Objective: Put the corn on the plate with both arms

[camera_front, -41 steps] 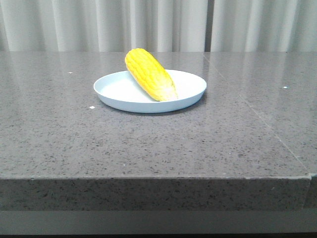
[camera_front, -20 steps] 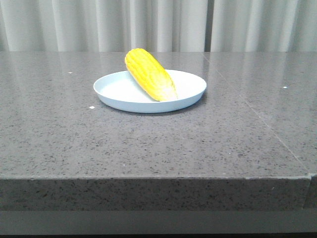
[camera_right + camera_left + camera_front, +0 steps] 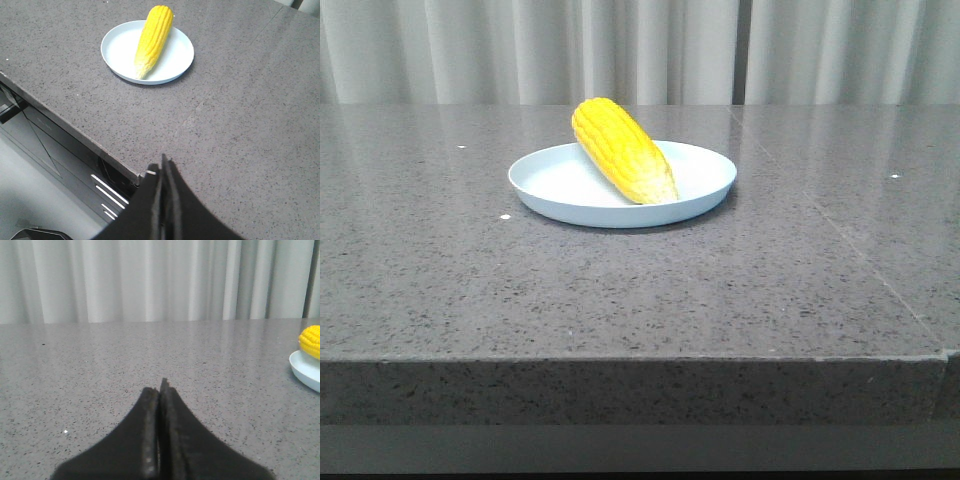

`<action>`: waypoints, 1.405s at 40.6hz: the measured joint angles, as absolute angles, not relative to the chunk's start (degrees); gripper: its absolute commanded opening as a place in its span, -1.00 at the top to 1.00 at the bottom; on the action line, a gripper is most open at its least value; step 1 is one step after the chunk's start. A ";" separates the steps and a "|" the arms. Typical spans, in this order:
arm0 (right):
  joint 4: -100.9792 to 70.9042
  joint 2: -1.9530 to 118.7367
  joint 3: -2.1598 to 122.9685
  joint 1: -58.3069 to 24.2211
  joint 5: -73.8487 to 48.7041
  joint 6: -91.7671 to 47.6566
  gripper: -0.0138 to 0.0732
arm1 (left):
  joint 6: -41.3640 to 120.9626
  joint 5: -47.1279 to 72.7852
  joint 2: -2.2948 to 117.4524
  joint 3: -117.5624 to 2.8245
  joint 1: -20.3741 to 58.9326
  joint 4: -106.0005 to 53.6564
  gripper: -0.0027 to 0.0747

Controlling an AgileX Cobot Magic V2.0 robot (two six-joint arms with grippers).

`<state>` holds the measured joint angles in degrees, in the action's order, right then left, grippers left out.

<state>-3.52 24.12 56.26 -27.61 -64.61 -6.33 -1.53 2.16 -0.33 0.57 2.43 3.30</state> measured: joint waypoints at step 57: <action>-3.52 24.12 56.26 -27.61 -64.74 -6.33 0.84 | 4.34 1.74 -0.33 0.57 2.67 -1.95 0.98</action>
<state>-3.52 24.12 56.26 -27.61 -64.74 -6.33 4.34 1.74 -0.33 0.57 2.67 -1.95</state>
